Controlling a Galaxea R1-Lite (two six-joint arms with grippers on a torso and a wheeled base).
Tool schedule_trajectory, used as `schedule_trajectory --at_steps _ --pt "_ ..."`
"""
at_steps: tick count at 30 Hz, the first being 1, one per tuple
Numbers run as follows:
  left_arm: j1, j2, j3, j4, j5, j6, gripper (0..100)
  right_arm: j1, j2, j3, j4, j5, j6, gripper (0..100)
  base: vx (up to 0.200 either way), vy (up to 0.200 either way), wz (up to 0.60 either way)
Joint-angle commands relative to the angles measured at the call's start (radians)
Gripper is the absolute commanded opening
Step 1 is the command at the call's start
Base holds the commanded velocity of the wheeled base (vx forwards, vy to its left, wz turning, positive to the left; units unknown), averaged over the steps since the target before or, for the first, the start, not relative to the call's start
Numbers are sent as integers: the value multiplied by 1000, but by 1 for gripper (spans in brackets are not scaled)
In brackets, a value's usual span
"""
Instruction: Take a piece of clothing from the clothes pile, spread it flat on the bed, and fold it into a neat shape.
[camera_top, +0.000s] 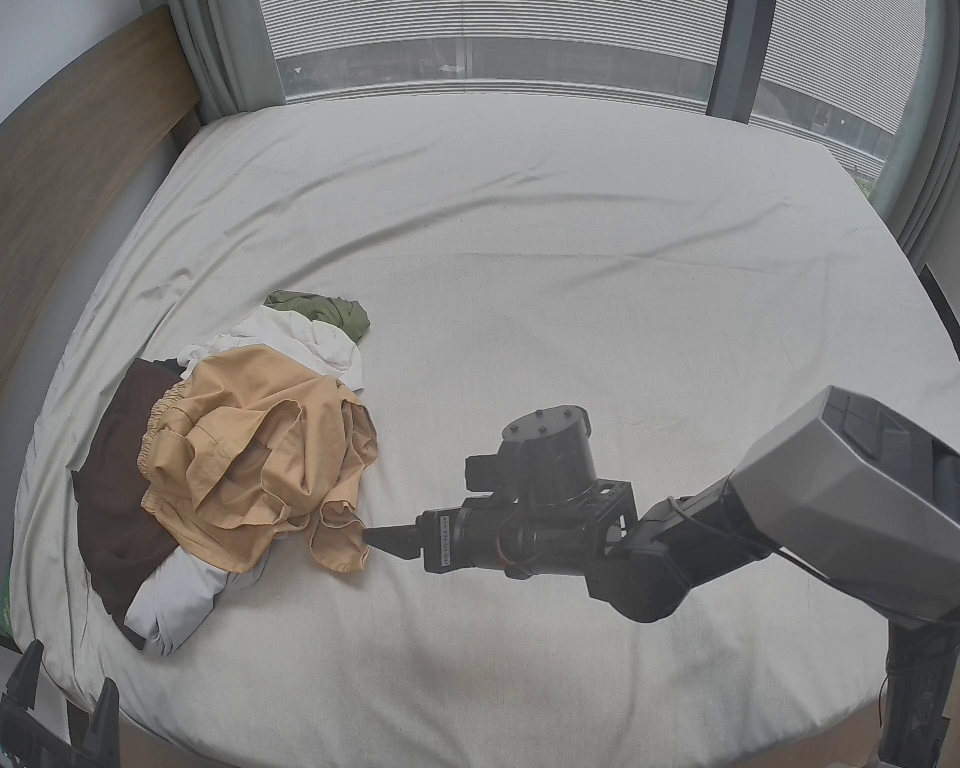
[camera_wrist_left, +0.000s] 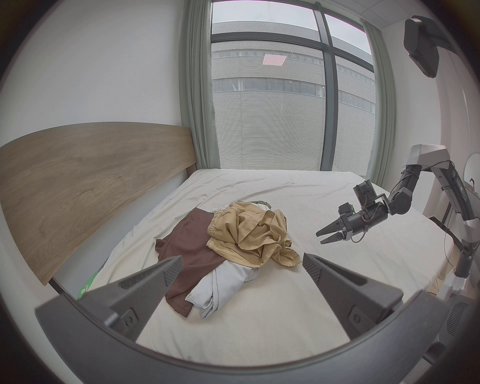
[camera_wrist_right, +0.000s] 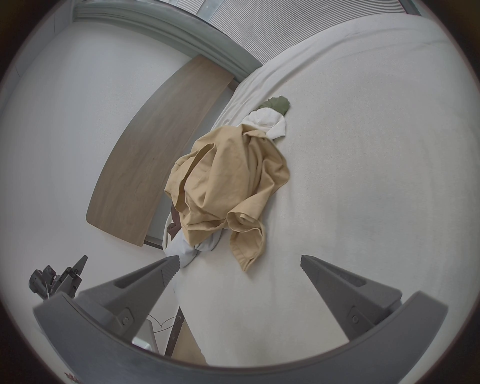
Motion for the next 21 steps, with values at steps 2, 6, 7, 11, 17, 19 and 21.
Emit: schedule_trajectory --at_steps 2,6,7,11,17,19,21 --pt "0 -16 18 0 1 0 100 31 85 -107 56 -15 1 100 0 0 0" --pt "0 -16 18 0 1 0 100 44 139 -181 80 -36 1 100 0 0 0" --pt "0 -16 18 0 1 0 100 44 144 -188 87 -36 1 100 0 0 0" --pt "0 -16 18 0 1 0 100 55 179 -260 145 -38 7 100 0 0 0" --pt "0 -16 18 0 1 0 100 69 236 -368 200 -42 41 100 0 0 0" --pt "0 -16 18 0 1 0 100 71 259 -406 222 -55 42 100 0 0 0" --pt "0 -16 18 0 1 0 100 72 277 -434 237 -62 44 100 0 0 0"
